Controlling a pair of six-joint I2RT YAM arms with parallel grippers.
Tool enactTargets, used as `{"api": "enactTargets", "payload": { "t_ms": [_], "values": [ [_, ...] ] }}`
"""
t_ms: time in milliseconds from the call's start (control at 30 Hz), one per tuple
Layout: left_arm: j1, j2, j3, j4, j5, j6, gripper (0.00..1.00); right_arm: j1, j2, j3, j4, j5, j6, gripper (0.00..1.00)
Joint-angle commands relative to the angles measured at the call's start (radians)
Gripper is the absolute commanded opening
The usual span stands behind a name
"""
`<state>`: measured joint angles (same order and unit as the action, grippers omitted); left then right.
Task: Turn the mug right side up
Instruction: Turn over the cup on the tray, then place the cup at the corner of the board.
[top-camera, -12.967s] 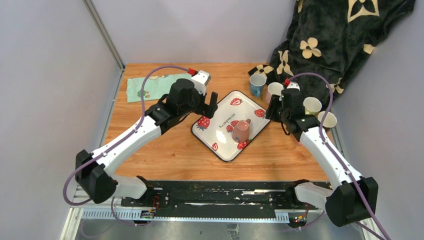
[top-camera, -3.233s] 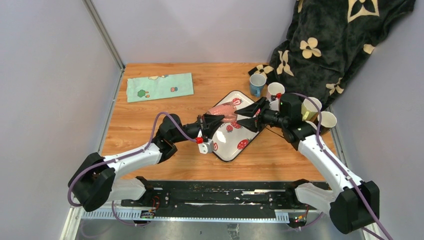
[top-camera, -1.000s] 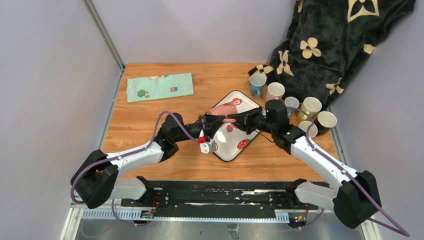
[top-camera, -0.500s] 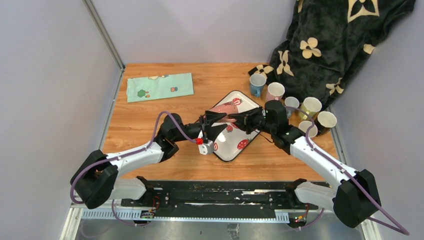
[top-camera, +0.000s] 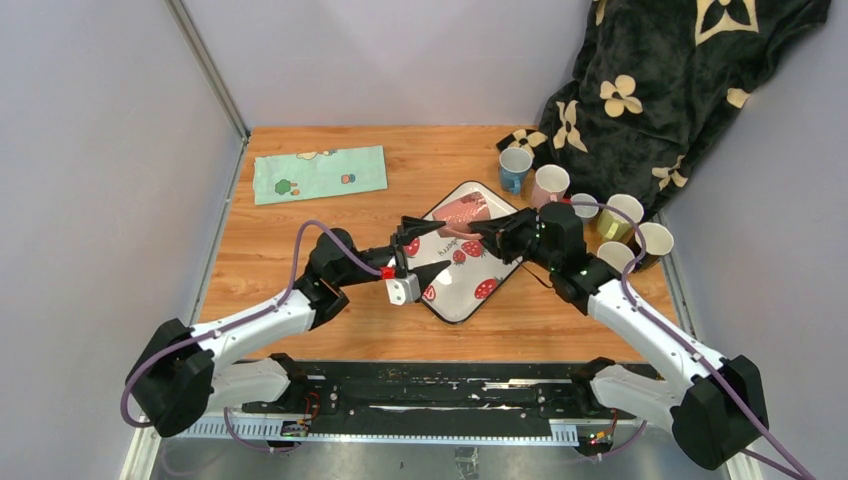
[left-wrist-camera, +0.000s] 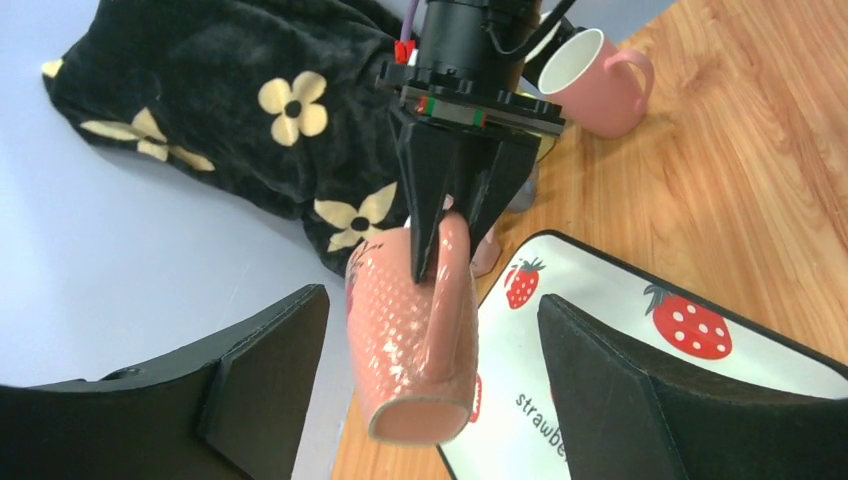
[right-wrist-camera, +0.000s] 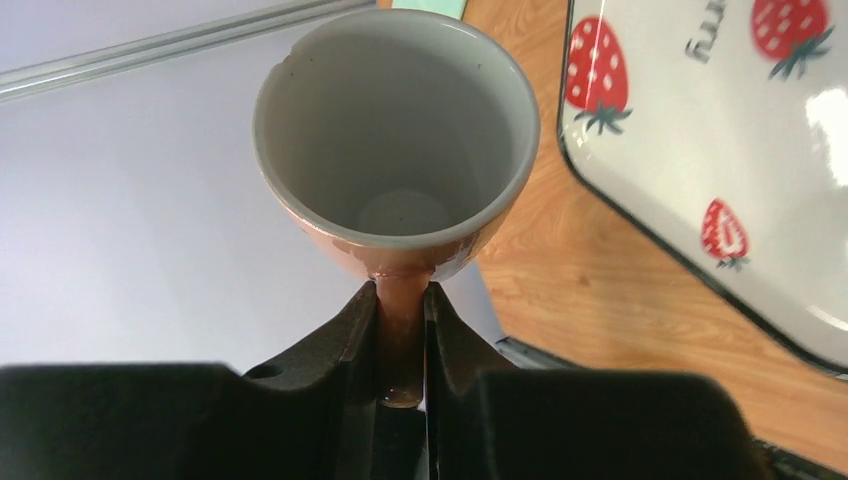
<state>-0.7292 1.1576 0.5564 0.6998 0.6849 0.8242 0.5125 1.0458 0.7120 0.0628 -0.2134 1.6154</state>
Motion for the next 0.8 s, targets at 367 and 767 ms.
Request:
{"api": "enactTargets", "payload": {
  "t_ms": [367, 767],
  "values": [
    [-0.003, -0.142, 0.032, -0.332, -0.334, -0.208, 0.88, -0.042, -0.176, 0.052, -0.098, 0.407, -0.883, 0.00],
    [-0.001, -0.177, 0.030, -0.407, -0.425, -0.319, 1.00, -0.042, -0.322, -0.039, -0.153, 0.724, -1.536, 0.00]
  ]
}}
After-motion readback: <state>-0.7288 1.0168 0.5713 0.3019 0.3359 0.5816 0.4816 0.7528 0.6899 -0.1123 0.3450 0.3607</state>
